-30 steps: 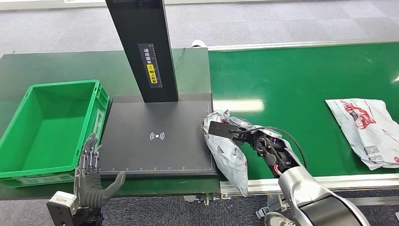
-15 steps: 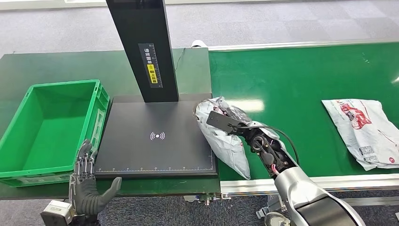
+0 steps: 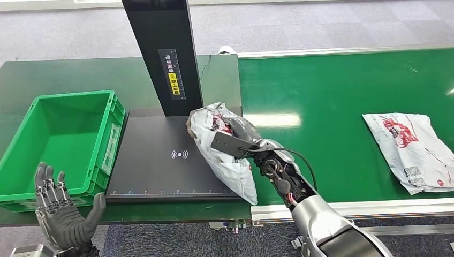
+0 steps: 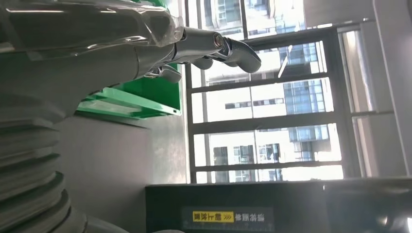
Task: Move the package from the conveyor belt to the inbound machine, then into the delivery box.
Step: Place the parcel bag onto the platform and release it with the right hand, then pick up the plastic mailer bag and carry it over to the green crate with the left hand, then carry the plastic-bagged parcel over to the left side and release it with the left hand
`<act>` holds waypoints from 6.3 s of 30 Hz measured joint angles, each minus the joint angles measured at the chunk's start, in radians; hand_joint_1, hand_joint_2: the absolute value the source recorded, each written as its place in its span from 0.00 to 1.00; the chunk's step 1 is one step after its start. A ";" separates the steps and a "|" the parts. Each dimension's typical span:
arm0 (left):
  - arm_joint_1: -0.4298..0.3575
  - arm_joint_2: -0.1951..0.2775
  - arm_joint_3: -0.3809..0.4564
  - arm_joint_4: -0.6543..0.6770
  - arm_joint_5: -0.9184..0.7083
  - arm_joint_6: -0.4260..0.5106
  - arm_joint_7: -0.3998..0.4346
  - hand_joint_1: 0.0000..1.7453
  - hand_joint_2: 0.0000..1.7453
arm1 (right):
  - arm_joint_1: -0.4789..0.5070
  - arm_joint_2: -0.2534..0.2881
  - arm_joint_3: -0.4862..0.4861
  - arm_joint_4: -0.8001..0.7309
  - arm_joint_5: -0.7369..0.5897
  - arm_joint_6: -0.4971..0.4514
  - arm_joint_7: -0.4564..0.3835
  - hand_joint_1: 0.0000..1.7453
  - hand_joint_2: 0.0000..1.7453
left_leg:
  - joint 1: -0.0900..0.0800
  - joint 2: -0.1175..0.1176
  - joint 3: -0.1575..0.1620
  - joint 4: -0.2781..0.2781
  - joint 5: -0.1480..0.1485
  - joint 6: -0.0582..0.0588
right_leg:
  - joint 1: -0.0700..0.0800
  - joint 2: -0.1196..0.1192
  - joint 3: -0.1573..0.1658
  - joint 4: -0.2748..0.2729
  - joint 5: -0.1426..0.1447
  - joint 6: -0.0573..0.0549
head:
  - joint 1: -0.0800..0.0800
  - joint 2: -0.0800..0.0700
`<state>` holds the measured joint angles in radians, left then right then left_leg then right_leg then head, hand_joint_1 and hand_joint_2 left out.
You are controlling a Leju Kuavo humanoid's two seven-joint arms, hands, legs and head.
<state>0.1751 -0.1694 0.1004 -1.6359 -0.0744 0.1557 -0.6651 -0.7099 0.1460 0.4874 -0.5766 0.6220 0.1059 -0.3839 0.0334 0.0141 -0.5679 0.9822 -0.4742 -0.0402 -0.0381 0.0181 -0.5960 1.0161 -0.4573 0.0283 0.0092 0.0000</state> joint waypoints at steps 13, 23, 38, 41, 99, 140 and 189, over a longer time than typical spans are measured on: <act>-0.010 0.000 0.001 0.000 0.063 -0.030 0.020 0.00 1.00 | -0.006 0.024 0.116 0.082 0.069 -0.030 0.147 0.00 1.00 | 0.000 0.000 0.001 0.000 0.000 0.000 | 0.000 0.000 0.001 0.000 0.000 0.000 | 0.000 0.000; -0.017 0.010 -0.030 0.008 0.022 0.007 -0.005 0.00 1.00 | 0.042 0.012 0.087 -0.010 -0.040 -0.249 -0.076 0.00 1.00 | 0.000 -0.001 0.001 0.000 0.000 0.000 | 0.000 0.000 0.000 0.000 0.000 0.000 | 0.000 0.000; -0.089 0.075 -0.218 0.096 -0.399 -0.009 0.200 0.00 1.00 | 0.093 -0.005 -0.030 -0.175 -0.466 0.053 -0.179 0.00 1.00 | 0.000 -0.001 0.001 0.000 0.001 0.000 | 0.000 -0.001 0.001 0.000 0.000 0.000 | 0.000 0.000; -0.154 0.084 -0.251 0.178 -0.521 0.029 0.269 0.00 1.00 | 0.093 -0.007 -0.043 -0.176 -0.549 0.100 -0.169 0.00 1.00 | 0.000 -0.001 0.001 0.000 0.001 0.001 | 0.000 -0.001 0.001 0.000 0.000 0.000 | 0.000 0.000; -0.455 0.066 -0.236 0.430 -0.838 0.541 -0.006 1.00 1.00 | 0.180 -0.088 -0.064 -0.362 -0.574 -0.014 -0.165 0.00 1.00 | 0.000 -0.002 0.002 0.000 0.001 0.001 | 0.000 -0.001 0.003 0.000 0.000 0.000 | 0.000 0.000; -0.851 0.288 0.757 1.001 -0.904 0.542 0.063 0.00 1.00 | 0.173 -0.091 -0.017 -0.360 -0.565 -0.046 -0.175 0.00 1.00 | 0.000 -0.002 0.000 0.000 0.003 0.000 | 0.000 -0.001 0.000 0.001 0.001 0.000 | 0.000 0.000; -0.343 0.205 -0.127 0.284 0.235 -0.314 0.203 0.00 1.00 | 0.100 -0.086 0.009 -0.218 -0.499 0.006 -0.147 0.00 1.00 | -0.001 -0.003 -0.002 0.000 0.003 0.001 | -0.001 -0.005 0.000 0.000 0.001 0.000 | 0.000 0.000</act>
<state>-0.1683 0.0355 -0.0271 -1.3520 0.1603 -0.1584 -0.4625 -0.6101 0.0605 0.4968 -0.7944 0.1229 0.1120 -0.5306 0.0323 0.0107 -0.5696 0.9826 -0.4712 -0.0392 -0.0391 0.0133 -0.5965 1.0162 -0.4565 0.0279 0.0092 0.0000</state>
